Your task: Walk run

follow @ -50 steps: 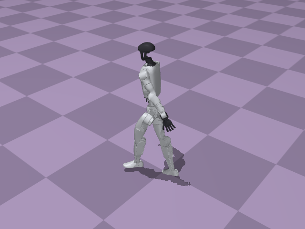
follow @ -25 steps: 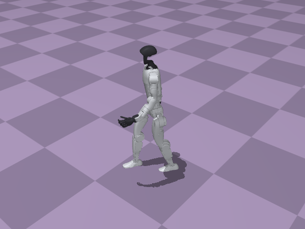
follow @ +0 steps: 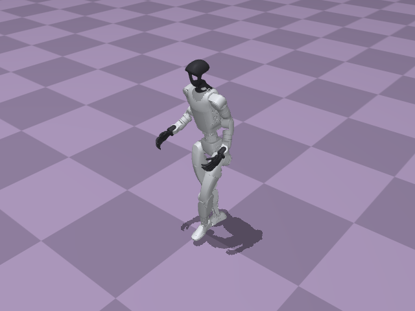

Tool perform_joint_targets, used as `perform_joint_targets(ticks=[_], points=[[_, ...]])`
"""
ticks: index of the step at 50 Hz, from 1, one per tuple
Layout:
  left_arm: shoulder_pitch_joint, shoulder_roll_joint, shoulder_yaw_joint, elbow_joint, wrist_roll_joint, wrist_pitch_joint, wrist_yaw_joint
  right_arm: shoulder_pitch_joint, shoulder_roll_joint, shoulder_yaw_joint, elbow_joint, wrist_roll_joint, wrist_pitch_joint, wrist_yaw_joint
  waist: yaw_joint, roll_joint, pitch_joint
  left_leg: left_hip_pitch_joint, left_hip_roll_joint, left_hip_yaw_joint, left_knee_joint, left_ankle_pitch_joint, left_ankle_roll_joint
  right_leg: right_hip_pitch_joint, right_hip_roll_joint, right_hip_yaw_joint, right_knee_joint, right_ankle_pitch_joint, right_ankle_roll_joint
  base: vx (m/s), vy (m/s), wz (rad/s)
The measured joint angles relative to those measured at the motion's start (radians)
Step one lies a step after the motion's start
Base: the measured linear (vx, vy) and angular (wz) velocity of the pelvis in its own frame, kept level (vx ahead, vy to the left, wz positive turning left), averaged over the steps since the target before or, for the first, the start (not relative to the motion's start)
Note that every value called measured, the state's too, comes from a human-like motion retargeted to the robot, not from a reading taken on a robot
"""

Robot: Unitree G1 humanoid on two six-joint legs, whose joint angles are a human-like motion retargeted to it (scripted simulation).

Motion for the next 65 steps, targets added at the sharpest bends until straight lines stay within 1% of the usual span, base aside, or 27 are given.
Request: perform_joint_targets(ticks=[3,5,7,8,10,12,13,16,18,20,22,27,28,30,33,35,40,46,48,50,52,53,54,55,58,61,65], points=[[0.006,-0.003,-0.014,-0.082,-0.057,0.002,0.0,0.025,-0.019,0.007,-0.085,-0.011,0.005,0.016,0.027,0.016,0.017,0.031,-0.039,0.058,-0.272,-0.056,0.02,0.098,0.075,-0.091,-0.011,0.048,-0.011,1.15,-0.23,1.01],[0.004,-0.017,-0.014,-0.122,-0.07,0.001,0.018,0.042,-0.017,0.028,-0.099,-0.017,0.007,0.021,0.043,-0.022,0.016,0.056,-0.041,0.104,-0.318,0.013,0.108,0.154,0.086,-0.104,0.013,0.127,-0.013,1.43,-0.6,0.39],[-0.016,-0.031,-0.015,-0.138,-0.07,-0.011,0.044,0.055,-0.001,0.042,-0.08,-0.017,0.002,0.033,0.063,-0.074,-0.003,0.11,-0.011,0.154,-0.24,-0.139,0.108,0.175,0.065,-0.119,0.106,0.287,-0.017,1.65,-0.74,0.22],[-0.028,-0.035,-0.023,-0.136,-0.065,-0.022,0.072,0.072,0.016,0.047,-0.062,-0.016,-0.008,0.04,0.05,-0.072,-0.011,0.11,0.02,0.101,-0.158,-0.205,0.108,0.168,0.083,-0.122,0.179,0.394,-0.018,1.47,-0.16,1.27],[-0.098,-0.049,-0.041,-0.121,-0.084,-0.032,0.119,0.099,0.04,0.068,-0.034,-0.004,-0.027,0.045,-0.017,-0.059,0.001,0.019,-0.088,-0.243,-0.013,-0.274,0.108,0.038,0.115,-0.068,0.525,0.485,-0.047,1.21,0.02,1.97],[-0.179,-0.049,-0.053,-0.126,-0.13,-0.026,0.084,0.124,0.064,0.099,-0.018,0.023,-0.043,0.093,-0.03,-0.016,0.0,0.131,0.071,-0.075,0.071,-0.372,0.108,-0.04,0.134,-0.061,0.741,0.474,-0.133,1.27,-0.15,1.05],[-0.216,-0.04,-0.062,-0.135,-0.155,-0.016,0.055,0.143,0.075,0.108,-0.018,0.042,-0.054,0.14,-0.027,0.029,-0.005,0.157,0.117,-0.114,0.068,-0.389,0.108,-0.09,0.219,-0.017,0.745,0.441,-0.124,1.22,-0.03,0.84],[-0.327,-0.002,-0.08,-0.152,-0.217,-0.001,-0.013,0.224,0.065,0.082,-0.055,0.083,-0.06,0.289,-0.025,0.075,-0.013,0.227,0.096,-0.205,0.026,-0.402,0.108,-0.267,0.188,-0.003,0.841,0.25,-0.216,1.17,0.01,1.07],[-0.373,0.036,-0.11,-0.168,-0.216,-0.021,-0.001,0.279,0.05,0.065,-0.088,0.095,-0.061,0.369,-0.054,0.083,-0.011,0.293,0.061,-0.235,-0.048,-0.352,0.108,-0.37,0.098,-0.025,0.829,0.121,-0.266,1.16,0.06,1.79],[-0.385,0.073,-0.151,-0.2,-0.192,-0.041,0.021,0.332,0.032,0.07,-0.117,0.101,-0.051,0.445,-0.131,0.113,-0.02,0.37,0.012,-0.322,-0.151,-0.261,0.108,-0.449,0.035,-0.046,0.707,0.042,-0.23,1.09,0.14,2.75],[-0.373,0.103,-0.181,-0.231,-0.166,-0.048,0.033,0.37,0.011,0.08,-0.144,0.1,-0.035,0.492,-0.228,0.127,-0.033,0.452,-0.051,-0.413,-0.248,-0.137,0.1,-0.506,-0.012,-0.018,0.527,0.014,-0.131,1.29,-0.03,2.91],[-0.315,0.178,-0.203,-0.267,-0.132,-0.048,0.029,0.364,-0.023,0.086,-0.191,0.079,-0.001,0.547,-0.323,0.103,-0.035,0.643,-0.069,-0.512,-0.329,0.2,-0.041,-0.535,0.015,0.244,0.127,-0.075,0.107,1.38,-0.45,1.4],[-0.295,0.186,-0.199,-0.271,-0.129,-0.044,0.024,0.351,-0.031,0.099,-0.193,0.069,0.006,0.556,-0.319,0.095,-0.037,0.672,-0.071,-0.517,-0.317,0.275,-0.086,-0.534,-0.003,0.204,0.116,-0.03,0.088,1.32,-0.47,0.14],[-0.242,0.194,-0.194,-0.279,-0.129,-0.036,0.014,0.323,-0.044,0.122,-0.199,0.053,0.014,0.561,-0.288,0.077,-0.054,0.678,-0.098,-0.523,-0.224,0.438,-0.202,-0.523,0.006,0.099,0.174,-0.028,-0.037,1.42,-0.49,-0.12],[-0.15,0.16,-0.155,-0.242,-0.129,-0.034,-0.065,0.297,-0.025,0.136,-0.188,0.075,0.01,0.542,-0.252,0.1,-0.043,0.511,-0.04,-0.44,0.225,0.589,-0.291,-0.46,0.128,0.255,0.344,-0.204,-0.093,1.5,-0.56,0.61],[-0.119,0.094,-0.146,-0.199,-0.144,-0.006,-0.116,0.238,0.005,0.128,-0.167,0.183,0.064,0.531,-0.24,0.07,-0.036,0.386,-0.107,-0.492,0.409,0.523,-0.3,-0.389,0.049,0.21,0.336,-0.24,-0.069,1.28,-0.39,1.16],[0.036,-0.011,-0.116,-0.21,-0.294,0.012,-0.23,0.143,0.048,0.162,-0.204,0.463,0.033,0.418,-0.103,-0.005,-0.033,0.11,-0.032,-0.231,0.413,0.177,-0.106,-0.2,0.067,0.221,0.21,-0.197,-0.118,1.25,-0.28,-0.13],[0.108,-0.008,-0.087,-0.271,-0.337,-0.037,-0.177,0.146,-0.004,0.152,-0.284,0.256,-0.074,0.212,0.05,-0.033,0.016,0.034,-0.038,-0.102,-0.233,0.033,-0.018,0.044,0.127,0.075,0.054,0.243,-0.103,1.29,-0.29,-0.13],[0.087,-0.014,-0.092,-0.296,-0.334,-0.031,-0.15,0.161,-0.011,0.154,-0.276,0.154,-0.078,0.145,0.05,-0.042,0.027,0.064,-0.066,-0.148,-0.366,0.083,0.031,0.117,0.141,0.036,0.072,0.371,-0.094,1.75,-0.45,0.45],[0.048,-0.003,-0.092,-0.321,-0.32,-0.027,-0.126,0.169,-0.006,0.165,-0.25,0.079,-0.078,0.104,0.026,-0.088,0.015,0.089,-0.077,-0.136,-0.303,-0.064,0.108,0.117,0.139,0.011,0.187,0.485,-0.097,1.6,-0.77,0.72],[0.025,0.013,-0.114,-0.334,-0.297,-0.037,-0.096,0.222,0.013,0.172,-0.2,0.028,-0.089,0.105,-0.041,-0.11,0.016,0.125,-0.094,-0.194,-0.122,-0.198,0.108,0.055,0.13,0.004,0.541,0.485,-0.08,1.9,-0.33,1.44],[0.002,0.02,-0.136,-0.33,-0.298,-0.046,-0.08,0.247,0.015,0.17,-0.166,0.021,-0.091,0.111,-0.064,-0.118,0.012,0.114,-0.198,-0.352,-0.068,-0.227,0.108,0.02,0.093,-0.039,0.684,0.485,-0.111,1.74,-0.16,0.98],[-0.06,0.027,-0.131,-0.321,-0.323,-0.052,-0.076,0.255,0.017,0.184,-0.127,0.033,-0.092,0.134,-0.088,-0.08,-0.004,0.122,-0.131,-0.333,-0.022,-0.27,0.108,-0.027,0.108,-0.066,0.737,0.477,-0.141,1.3,-0.16,0.24],[-0.141,0.034,-0.114,-0.31,-0.359,-0.056,-0.08,0.255,0.018,0.205,-0.087,0.055,-0.092,0.165,-0.112,-0.019,-0.026,0.138,0.022,-0.225,0.02,-0.32,0.108,-0.08,0.149,-0.084,0.746,0.466,-0.17,1.27,-0.23,-0.3],[-0.269,0.041,-0.159,-0.329,-0.481,-0.027,-0.142,0.36,-0.035,0.19,-0.06,0.139,-0.1,0.276,-0.106,0.011,-0.055,0.246,0.031,-0.232,-0.015,-0.355,0.09,-0.284,0.126,-0.056,0.901,0.242,-0.225,1.47,-0.34,-0.04],[-0.332,0.091,-0.188,-0.385,-0.562,-0.035,-0.121,0.466,-0.117,0.162,-0.075,0.175,-0.114,0.268,-0.16,0.034,-0.067,0.375,0.018,-0.23,-0.151,-0.223,0.033,-0.463,0.102,-0.025,0.816,0.107,-0.2,1.32,-0.38,0.5],[-0.304,0.167,-0.216,-0.452,-0.591,-0.047,-0.109,0.531,-0.157,0.1,-0.103,0.283,-0.157,0.217,-0.309,0.094,-0.072,0.549,-0.006,-0.301,-0.32,0.191,-0.1,-0.573,0.055,-0.032,0.41,0.026,-0.064,1.49,-0.32,1.16]])
